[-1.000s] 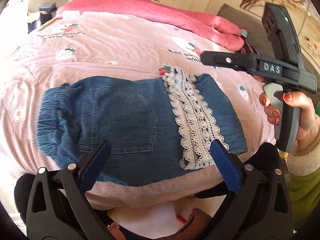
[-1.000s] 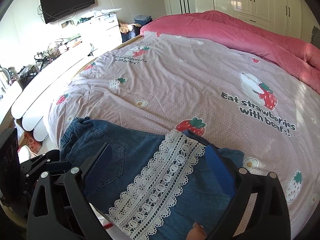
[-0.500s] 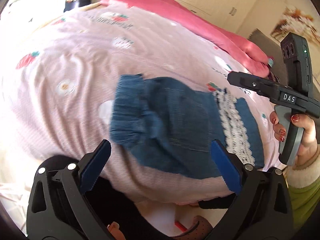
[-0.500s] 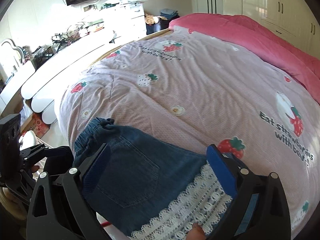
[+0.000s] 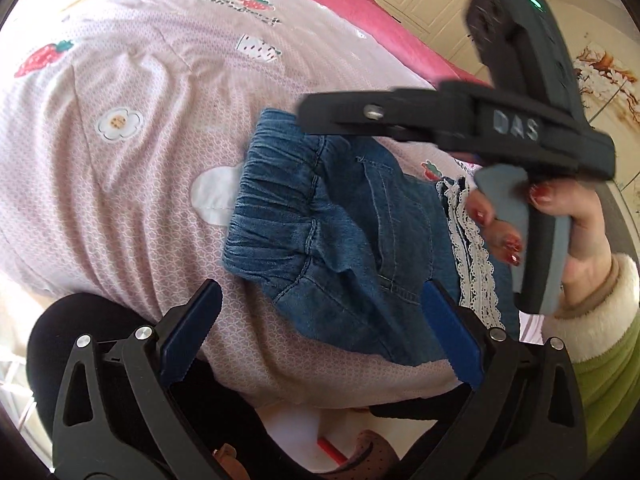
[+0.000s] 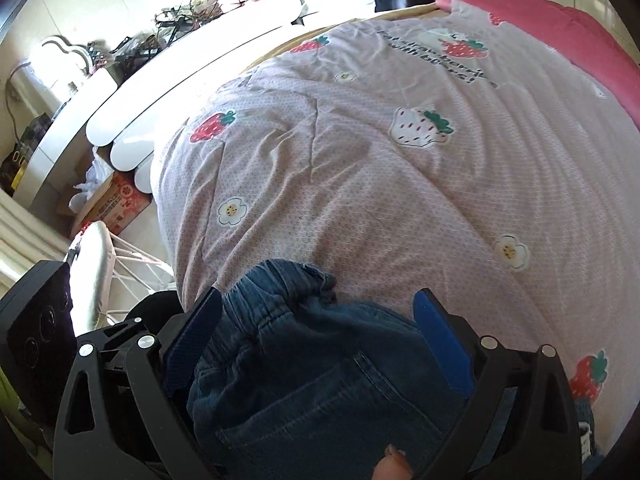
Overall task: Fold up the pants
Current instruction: 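Grasp the elastic waistband with the left gripper and fold it over the legs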
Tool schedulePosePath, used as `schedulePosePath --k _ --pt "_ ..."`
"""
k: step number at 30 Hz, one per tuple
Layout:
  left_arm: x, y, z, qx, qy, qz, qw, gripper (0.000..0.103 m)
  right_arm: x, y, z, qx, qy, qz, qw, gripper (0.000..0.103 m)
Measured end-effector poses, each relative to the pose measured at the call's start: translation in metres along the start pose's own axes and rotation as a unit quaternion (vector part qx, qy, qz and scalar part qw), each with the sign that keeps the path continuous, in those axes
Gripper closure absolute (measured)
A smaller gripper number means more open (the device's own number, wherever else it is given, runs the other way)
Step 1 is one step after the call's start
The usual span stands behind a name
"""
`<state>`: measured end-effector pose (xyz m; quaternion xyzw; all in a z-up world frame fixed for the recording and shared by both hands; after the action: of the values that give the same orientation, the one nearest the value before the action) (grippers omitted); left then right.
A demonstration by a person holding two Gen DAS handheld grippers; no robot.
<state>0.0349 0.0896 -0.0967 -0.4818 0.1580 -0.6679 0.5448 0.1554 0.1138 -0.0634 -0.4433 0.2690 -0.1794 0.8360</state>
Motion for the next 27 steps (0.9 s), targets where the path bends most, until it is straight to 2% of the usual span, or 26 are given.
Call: schedulePosePath --k 3,5,6,7,8,10,14,17,20,22,23,24,27 --pt "-0.005 0.004 0.001 -0.002 -0.007 -0.002 1.0 0.01 -0.004 0.02 0.002 -0.033 -0.003 0.022 0.999 0.009" --pt "-0.008 0.006 0.002 0.001 -0.009 0.001 1.0 0.01 -0.008 0.031 -0.001 -0.054 -0.006 0.039 0.998 0.028" --pt "-0.009 0.006 0.003 0.003 -0.01 0.001 0.9999 0.01 -0.01 0.036 -0.004 -0.064 -0.006 0.044 0.997 0.053" --pt "-0.011 0.006 0.005 0.004 -0.012 0.0 0.9999 0.01 -0.007 0.04 -0.006 -0.067 -0.004 0.033 0.997 0.062" --pt "-0.013 0.006 0.006 0.006 -0.014 0.0 0.9999 0.01 -0.005 0.041 -0.007 -0.068 0.0 0.027 0.997 0.066" --pt "-0.017 0.005 0.009 0.011 -0.019 0.001 0.9998 0.01 -0.003 0.031 -0.006 -0.053 0.008 0.047 0.997 0.074" --pt "-0.022 0.008 0.02 0.026 -0.031 -0.016 0.9991 0.01 -0.003 -0.005 -0.003 -0.014 0.016 0.094 0.995 0.075" --pt "-0.008 0.011 0.029 0.035 -0.025 -0.06 0.9973 0.01 0.0 -0.027 -0.004 0.003 0.014 0.106 0.994 0.075" --pt "0.011 0.013 0.031 0.03 -0.019 -0.098 0.9945 0.022 0.005 -0.05 -0.005 0.021 0.018 0.112 0.993 0.075" --pt "0.022 0.013 0.031 0.032 -0.007 -0.101 0.9944 0.031 0.01 -0.066 -0.009 0.034 0.02 0.109 0.993 0.075" --pt "0.028 0.012 0.031 0.031 -0.002 -0.101 0.9944 0.044 0.012 -0.071 -0.009 0.039 0.022 0.107 0.993 0.075" --pt "0.033 0.012 0.03 0.031 0.0 -0.105 0.994 0.048 0.016 -0.078 -0.011 0.046 0.024 0.104 0.993 0.075" --pt "0.057 0.009 0.03 0.033 0.019 -0.113 0.9928 0.05 0.029 -0.1 -0.023 0.063 0.032 0.099 0.993 0.075"
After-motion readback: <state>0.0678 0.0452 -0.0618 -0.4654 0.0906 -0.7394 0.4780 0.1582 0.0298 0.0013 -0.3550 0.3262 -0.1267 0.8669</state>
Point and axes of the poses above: each gripper's, at about its wrist camera, not at the fingertips, and y roughly the way its jaws point, x to its right, z to its top, the point moved 9 cm from there along y, roughly the way its jaws point, and after that the axes turned 1 degree about z, right-handed, at the moved point
